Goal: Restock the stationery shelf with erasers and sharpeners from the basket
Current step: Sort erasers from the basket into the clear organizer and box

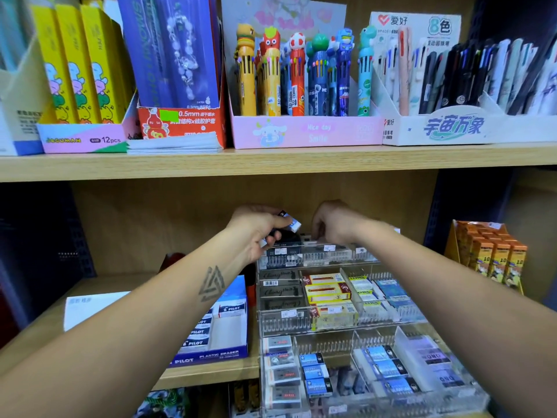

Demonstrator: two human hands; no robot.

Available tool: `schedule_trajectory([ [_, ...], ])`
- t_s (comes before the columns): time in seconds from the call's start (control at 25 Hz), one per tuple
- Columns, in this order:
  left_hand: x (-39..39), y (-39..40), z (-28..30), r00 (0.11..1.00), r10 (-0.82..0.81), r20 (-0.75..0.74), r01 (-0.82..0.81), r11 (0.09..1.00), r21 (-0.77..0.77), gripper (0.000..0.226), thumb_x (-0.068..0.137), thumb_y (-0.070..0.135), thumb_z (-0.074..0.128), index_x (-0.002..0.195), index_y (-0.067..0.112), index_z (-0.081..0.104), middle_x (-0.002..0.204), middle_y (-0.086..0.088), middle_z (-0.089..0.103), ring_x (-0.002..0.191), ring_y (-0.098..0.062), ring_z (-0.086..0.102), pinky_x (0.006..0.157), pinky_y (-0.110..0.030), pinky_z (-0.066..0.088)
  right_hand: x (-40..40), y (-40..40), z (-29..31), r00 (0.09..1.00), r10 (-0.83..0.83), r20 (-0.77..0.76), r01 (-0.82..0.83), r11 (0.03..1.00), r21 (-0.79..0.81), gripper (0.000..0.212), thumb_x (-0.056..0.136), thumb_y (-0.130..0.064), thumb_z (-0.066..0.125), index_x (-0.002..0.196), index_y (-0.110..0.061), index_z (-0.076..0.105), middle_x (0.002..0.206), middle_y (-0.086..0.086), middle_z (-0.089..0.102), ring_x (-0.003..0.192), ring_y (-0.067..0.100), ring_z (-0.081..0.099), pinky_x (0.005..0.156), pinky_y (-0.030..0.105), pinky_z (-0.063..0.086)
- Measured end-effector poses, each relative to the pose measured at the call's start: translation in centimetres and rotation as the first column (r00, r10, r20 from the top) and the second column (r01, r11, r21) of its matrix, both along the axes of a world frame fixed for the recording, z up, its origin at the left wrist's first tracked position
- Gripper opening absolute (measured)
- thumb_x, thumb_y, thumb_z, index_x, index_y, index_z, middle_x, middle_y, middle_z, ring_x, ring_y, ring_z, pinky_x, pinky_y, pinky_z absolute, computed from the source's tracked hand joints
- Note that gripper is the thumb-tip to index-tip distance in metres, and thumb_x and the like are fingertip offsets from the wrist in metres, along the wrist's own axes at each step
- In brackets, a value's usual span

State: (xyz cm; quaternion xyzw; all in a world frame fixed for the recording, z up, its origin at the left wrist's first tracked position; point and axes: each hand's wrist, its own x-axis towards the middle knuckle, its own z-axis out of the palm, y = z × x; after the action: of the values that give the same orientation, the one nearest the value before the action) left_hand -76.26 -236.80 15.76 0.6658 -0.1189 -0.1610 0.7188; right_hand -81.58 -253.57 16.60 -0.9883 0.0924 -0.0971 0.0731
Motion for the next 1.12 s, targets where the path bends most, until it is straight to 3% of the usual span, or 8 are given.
schedule_trajectory([
  [0.2,-0.2,0.2,-0.2,0.999,0.018,0.035,-0.017,1.000,-0.005,0.019,0.082,-0.006,0.075,0.092,0.008,0.066,0.073,-0.013,0.065,0.033,-0.006,0.041,0.032,-0.012,0.026,0.0,0.3,-0.4,0.999,-0.018,0.050,0.017,1.000,0.006,0.018,0.089,-0.009,0.069,0.103,-0.016,0.077,0.106,0.002,0.074,0.095,0.017,0.067,0.078,0.022,0.051],
  [0.28,-0.4,0.3,-0.1,0.998,-0.025,0.063,0.025,1.000,0.007,0.026,0.082,-0.005,0.074,0.106,0.004,0.067,0.075,-0.014,0.065,0.034,-0.008,0.040,0.032,-0.013,0.026,-1.5,0.6,0.5,0.985,0.082,0.150,-0.108,0.979,0.174,0.034,0.090,-0.001,0.062,0.119,-0.017,0.071,0.101,0.001,0.069,0.090,0.015,0.064,0.074,0.021,0.048],
  [0.4,-1.7,0.6,0.2,0.979,-0.159,0.127,0.144,0.982,0.122,0.037,0.080,-0.001,0.078,0.112,-0.005,0.061,0.060,-0.009,0.059,0.036,-0.008,0.039,0.031,-0.014,0.024,-4.7,1.2,1.2,0.907,0.350,0.234,-0.417,0.822,0.388,0.050,0.087,0.011,0.062,0.131,-0.013,0.062,0.105,0.003,0.070,0.080,-0.003,0.061,0.072,0.014,0.049],
  [0.56,-4.0,1.1,0.1,0.920,-0.376,0.109,0.343,0.909,0.237,0.045,0.080,-0.005,0.076,0.117,-0.005,0.052,0.053,-0.005,0.052,0.036,-0.008,0.039,0.030,-0.015,0.022,-7.9,0.5,0.3,0.882,0.441,0.164,-0.471,0.839,0.274,0.036,0.083,-0.003,0.076,0.116,-0.017,0.073,0.101,0.004,0.075,0.085,0.009,0.068,0.080,0.028,0.055],
  [0.76,-7.5,2.2,-1.0,0.885,-0.465,0.019,0.438,0.847,0.302,0.009,0.091,0.002,0.055,0.099,0.002,0.052,0.074,-0.019,0.063,0.049,-0.017,0.043,0.032,-0.016,0.026,-12.2,0.9,-1.4,0.928,0.362,0.089,-0.372,0.918,0.136,0.020,0.080,-0.025,0.083,0.097,-0.017,0.077,0.091,-0.004,0.071,0.077,0.009,0.065,0.067,0.026,0.050],
  [0.88,-8.3,4.2,-2.0,0.893,-0.445,-0.060,0.448,0.872,0.197,0.016,0.091,-0.002,0.040,0.105,0.004,0.045,0.092,-0.029,0.063,0.056,-0.022,0.049,0.034,-0.021,0.033,-14.2,2.0,-3.6,0.960,0.279,-0.022,-0.275,0.955,0.115,0.021,0.080,-0.027,0.082,0.099,-0.023,0.075,0.084,-0.007,0.071,0.072,0.005,0.063,0.061,0.015,0.043],
  [1.0,-10.3,5.8,-3.1,0.849,-0.527,-0.030,0.522,0.830,0.197,0.006,0.103,0.000,0.040,0.103,0.005,0.043,0.095,-0.030,0.064,0.050,-0.019,0.054,0.035,-0.021,0.037,-15.1,3.9,-6.5,0.969,0.222,-0.112,-0.235,0.965,-0.114,0.018,0.081,-0.031,0.079,0.097,-0.026,0.072,0.090,-0.005,0.069,0.086,0.015,0.065,0.070,0.024,0.049],
  [1.12,-10.9,6.0,-4.6,0.821,-0.569,0.032,0.544,0.799,0.258,0.013,0.103,0.011,0.049,0.095,0.001,0.047,0.087,-0.028,0.068,0.041,-0.014,0.044,0.029,-0.017,0.028,-15.5,5.6,-8.3,0.983,0.095,-0.158,-0.144,0.931,-0.334,0.018,0.083,-0.028,0.072,0.101,-0.026,0.071,0.100,0.005,0.067,0.096,0.029,0.065,0.069,0.030,0.043],
])
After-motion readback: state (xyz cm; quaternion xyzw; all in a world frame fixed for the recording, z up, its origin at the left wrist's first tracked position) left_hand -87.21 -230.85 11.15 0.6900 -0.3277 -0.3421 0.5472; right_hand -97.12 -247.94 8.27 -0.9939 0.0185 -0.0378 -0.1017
